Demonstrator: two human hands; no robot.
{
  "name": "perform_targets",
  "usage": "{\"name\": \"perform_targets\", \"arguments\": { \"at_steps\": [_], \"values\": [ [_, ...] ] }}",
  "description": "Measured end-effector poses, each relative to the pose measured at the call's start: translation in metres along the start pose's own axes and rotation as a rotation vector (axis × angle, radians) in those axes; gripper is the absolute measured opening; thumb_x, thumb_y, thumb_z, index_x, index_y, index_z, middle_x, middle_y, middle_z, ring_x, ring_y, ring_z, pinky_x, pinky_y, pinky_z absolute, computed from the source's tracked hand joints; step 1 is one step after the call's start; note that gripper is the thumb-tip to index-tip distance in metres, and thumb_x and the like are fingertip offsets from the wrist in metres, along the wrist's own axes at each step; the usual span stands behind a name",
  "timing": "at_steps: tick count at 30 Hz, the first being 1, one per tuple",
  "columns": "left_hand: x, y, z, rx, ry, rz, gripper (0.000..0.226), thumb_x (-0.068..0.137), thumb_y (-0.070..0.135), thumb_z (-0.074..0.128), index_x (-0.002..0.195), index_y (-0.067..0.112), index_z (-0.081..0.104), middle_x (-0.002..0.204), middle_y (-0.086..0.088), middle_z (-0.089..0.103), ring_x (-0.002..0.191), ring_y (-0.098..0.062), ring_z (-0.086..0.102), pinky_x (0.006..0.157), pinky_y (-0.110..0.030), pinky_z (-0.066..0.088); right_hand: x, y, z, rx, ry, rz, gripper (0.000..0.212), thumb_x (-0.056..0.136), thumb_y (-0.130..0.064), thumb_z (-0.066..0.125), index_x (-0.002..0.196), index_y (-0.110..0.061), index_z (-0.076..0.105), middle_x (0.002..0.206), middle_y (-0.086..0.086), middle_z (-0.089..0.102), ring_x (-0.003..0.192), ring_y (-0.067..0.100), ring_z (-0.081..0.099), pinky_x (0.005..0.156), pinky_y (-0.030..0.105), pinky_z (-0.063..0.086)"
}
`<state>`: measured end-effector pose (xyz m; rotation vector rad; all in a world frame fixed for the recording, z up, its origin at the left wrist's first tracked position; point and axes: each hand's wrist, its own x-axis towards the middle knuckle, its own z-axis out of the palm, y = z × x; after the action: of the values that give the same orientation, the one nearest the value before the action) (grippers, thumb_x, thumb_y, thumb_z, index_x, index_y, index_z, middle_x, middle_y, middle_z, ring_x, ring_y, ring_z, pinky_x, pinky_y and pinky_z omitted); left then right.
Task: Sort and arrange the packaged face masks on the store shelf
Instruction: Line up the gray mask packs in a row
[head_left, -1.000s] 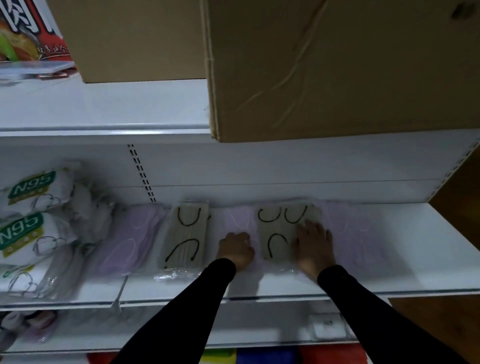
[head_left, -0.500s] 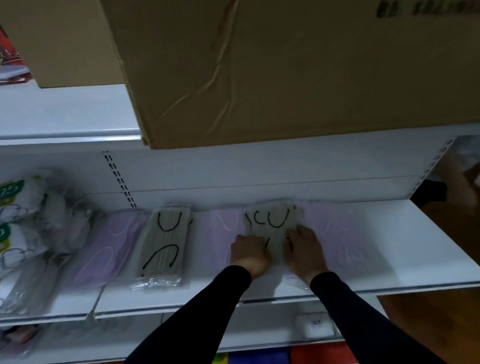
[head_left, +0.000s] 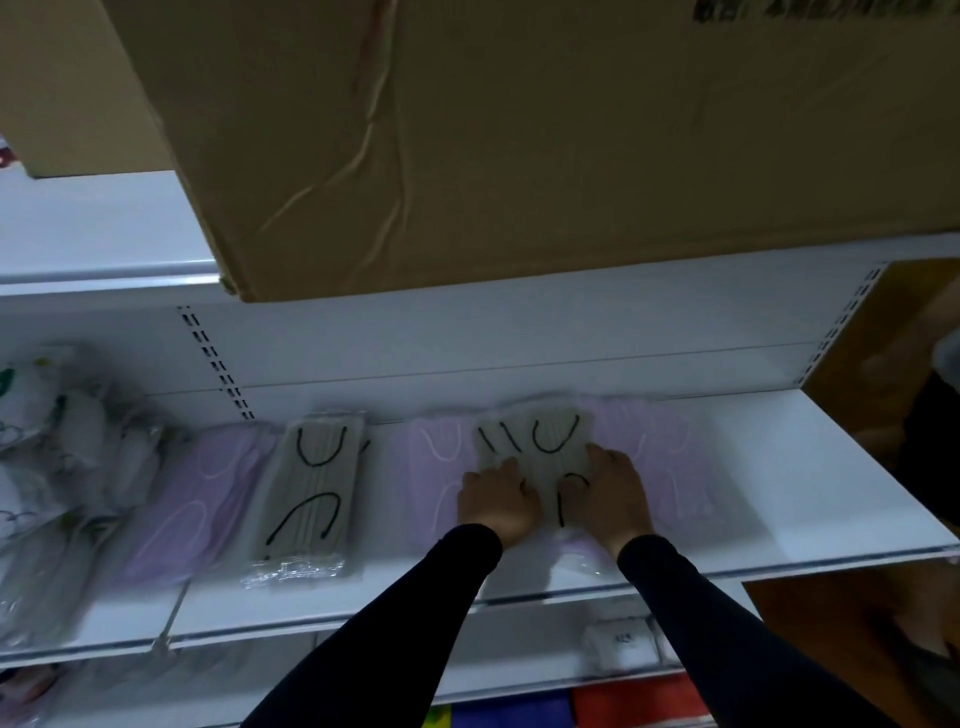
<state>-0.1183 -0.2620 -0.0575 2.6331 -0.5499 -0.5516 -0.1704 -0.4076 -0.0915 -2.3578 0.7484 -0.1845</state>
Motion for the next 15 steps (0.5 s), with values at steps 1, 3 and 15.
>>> {"name": "perform_targets", "arguments": {
  "at_steps": [1, 3, 15],
  "values": [
    [-0.001, 0.001, 0.002, -0.071, -0.027, 0.012, 0.047, 0.090, 0.034, 0.039, 0.134, 0.017, 0.043, 0.124, -0.016, 0.061, 0.116, -0.040, 0.050, 0.098, -0.039, 0.042, 0.000, 0.000, 0.001, -0.002, -0.001, -0.011, 0.041, 0.066, -0.043, 0.039, 0.094, -0.018, 0.056, 0.089, 0.006, 0.061, 0.085, 0.029, 0.055, 0.076, 0.035, 0.051],
    [-0.007, 0.006, 0.002, -0.266, -0.074, 0.054, 0.057, 0.090, 0.034, 0.041, 0.145, 0.021, 0.035, 0.131, -0.015, 0.058, 0.123, -0.036, 0.050, 0.103, -0.039, 0.044, 0.001, 0.000, 0.000, -0.005, 0.002, -0.025, 0.038, 0.067, -0.045, 0.042, 0.092, -0.019, 0.055, 0.086, 0.005, 0.061, 0.081, 0.029, 0.057, 0.073, 0.037, 0.051],
    [-0.015, 0.020, -0.001, -0.264, -0.076, 0.053, 0.050, 0.094, 0.026, 0.040, 0.143, 0.015, 0.039, 0.138, -0.018, 0.053, 0.129, -0.035, 0.047, 0.109, -0.036, 0.036, -0.004, -0.001, -0.006, -0.027, 0.007, -0.021, 0.038, 0.070, -0.046, 0.047, 0.096, -0.018, 0.050, 0.094, 0.011, 0.057, 0.088, 0.035, 0.053, 0.077, 0.042, 0.049]
  ]
}}
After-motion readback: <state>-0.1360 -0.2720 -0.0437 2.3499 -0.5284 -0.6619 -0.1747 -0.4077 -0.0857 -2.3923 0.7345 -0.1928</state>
